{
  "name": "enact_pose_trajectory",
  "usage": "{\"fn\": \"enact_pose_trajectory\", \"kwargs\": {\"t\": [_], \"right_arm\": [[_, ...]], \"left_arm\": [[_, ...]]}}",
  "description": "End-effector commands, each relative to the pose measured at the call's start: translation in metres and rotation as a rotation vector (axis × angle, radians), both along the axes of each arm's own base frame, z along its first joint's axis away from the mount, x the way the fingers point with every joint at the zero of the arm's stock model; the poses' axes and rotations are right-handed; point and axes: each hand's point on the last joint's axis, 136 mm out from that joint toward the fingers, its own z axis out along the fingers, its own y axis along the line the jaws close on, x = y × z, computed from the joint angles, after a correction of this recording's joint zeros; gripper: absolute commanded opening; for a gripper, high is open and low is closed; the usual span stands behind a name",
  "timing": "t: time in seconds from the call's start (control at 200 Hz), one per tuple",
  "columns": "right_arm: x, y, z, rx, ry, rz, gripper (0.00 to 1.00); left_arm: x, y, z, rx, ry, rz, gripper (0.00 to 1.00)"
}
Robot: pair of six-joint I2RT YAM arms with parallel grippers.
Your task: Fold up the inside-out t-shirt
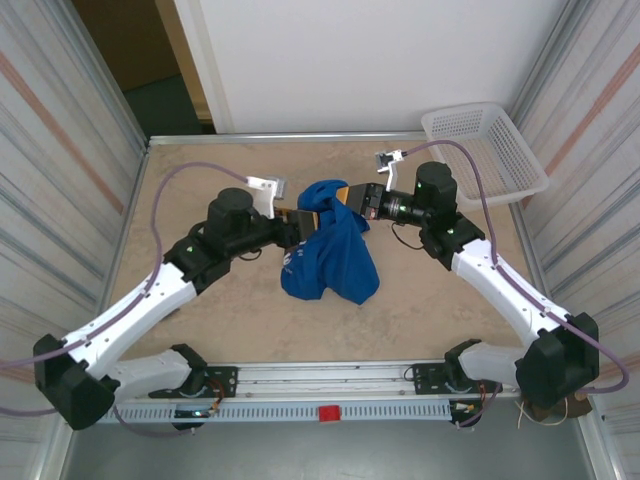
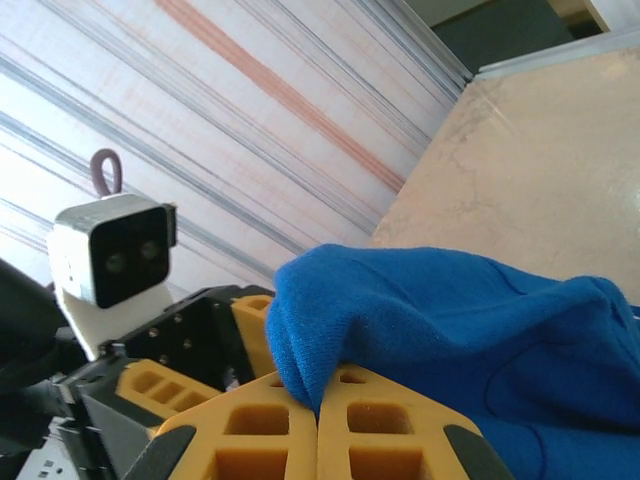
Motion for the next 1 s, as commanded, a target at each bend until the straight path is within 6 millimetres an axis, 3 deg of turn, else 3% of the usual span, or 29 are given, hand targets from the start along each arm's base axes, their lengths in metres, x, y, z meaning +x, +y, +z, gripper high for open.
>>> {"fn": "enact_pose_trajectory", "kwargs": {"t": [0.0,0.346,0.601,0.741,0.857,0.952,0.997], "right_arm": [[-0.005,0.002,0.005,0.019,-0.018,0.013,0.00],[-0.009,0.006,0.001,0.017,-0.014,0.024,0.00],[-0.010,0.008,0.002,0.020,-0.017,0.029,0.00],[-0.011,0.009,0.002,0.022,-0.017,0.033,0.00],[-0.009,0.008,0.000,0.017,-0.015,0.025,0.00],[0.002,0.003,-0.009,-0.019,-0.005,-0.008,0.00],[0.014,-0.004,-0.024,-0.090,0.009,-0.064,0.24]], "left_arm": [[0.010,-0.002,0.027,-0.002,-0.103,0.013,0.57],[0.013,-0.007,0.044,-0.044,-0.136,0.012,0.56],[0.018,-0.016,0.038,-0.043,-0.110,-0.012,0.52],[0.022,-0.021,0.038,-0.044,-0.110,-0.017,0.33],[0.020,-0.024,0.046,-0.044,-0.111,-0.050,0.00],[0.013,-0.022,0.068,-0.101,-0.098,-0.099,0.00],[0.008,-0.020,0.081,-0.159,-0.071,-0.134,0.00]]}}
